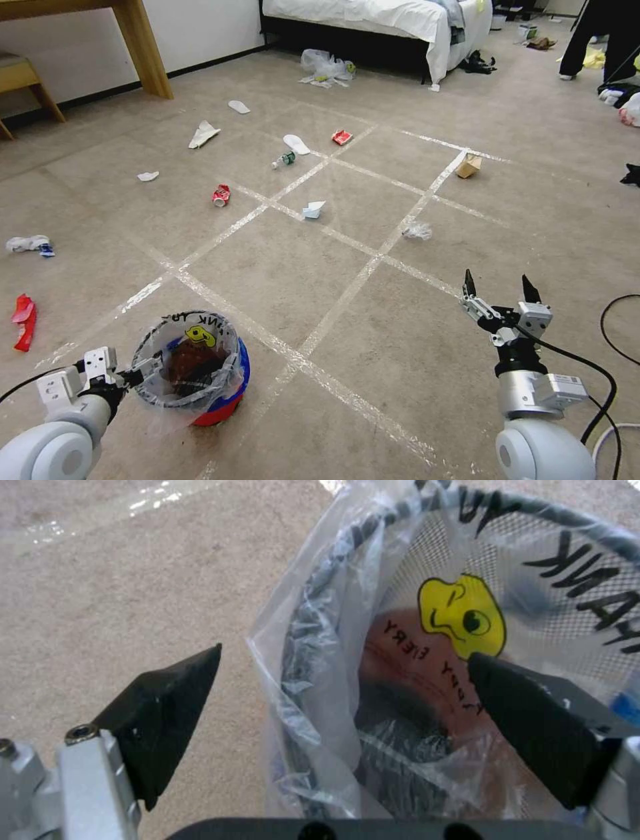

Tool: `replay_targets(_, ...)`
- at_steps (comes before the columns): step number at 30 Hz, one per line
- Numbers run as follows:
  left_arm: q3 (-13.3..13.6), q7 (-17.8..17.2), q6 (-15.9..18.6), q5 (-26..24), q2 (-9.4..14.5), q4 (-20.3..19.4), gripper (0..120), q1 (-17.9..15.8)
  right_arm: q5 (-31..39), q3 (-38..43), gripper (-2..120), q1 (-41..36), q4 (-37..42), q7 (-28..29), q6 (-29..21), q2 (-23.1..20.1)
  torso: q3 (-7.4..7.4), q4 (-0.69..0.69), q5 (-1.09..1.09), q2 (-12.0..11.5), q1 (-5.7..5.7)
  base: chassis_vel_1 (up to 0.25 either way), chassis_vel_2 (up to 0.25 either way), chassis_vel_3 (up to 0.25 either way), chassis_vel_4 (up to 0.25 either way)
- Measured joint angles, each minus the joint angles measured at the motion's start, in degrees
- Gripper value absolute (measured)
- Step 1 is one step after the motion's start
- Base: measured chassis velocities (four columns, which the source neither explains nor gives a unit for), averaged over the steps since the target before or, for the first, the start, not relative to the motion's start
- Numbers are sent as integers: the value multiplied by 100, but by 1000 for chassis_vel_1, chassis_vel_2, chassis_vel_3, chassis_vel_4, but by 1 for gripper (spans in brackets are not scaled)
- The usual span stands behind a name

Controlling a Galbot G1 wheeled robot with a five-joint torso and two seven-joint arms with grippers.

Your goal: Pick up the trash bin and place the garbage on the floor into it.

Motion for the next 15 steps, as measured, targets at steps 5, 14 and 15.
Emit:
replay_targets(5,64,66,-5,30,69,197,98,-99,-28,7,100,-13,1,5,0,33,0,0,0,0,0,0,0,0,0)
replay_targets(14,187,242,-97,24,216,668,98,-278,-89,28,100,-57,23,25,-1,79,0,0,0,0,0,0,0,0,0)
replay_targets(15,194,282,-118,31,243,735,98,-285,-100,33,100,-67,31,27,0,88,0,0,1,0,0,0,0,0,0)
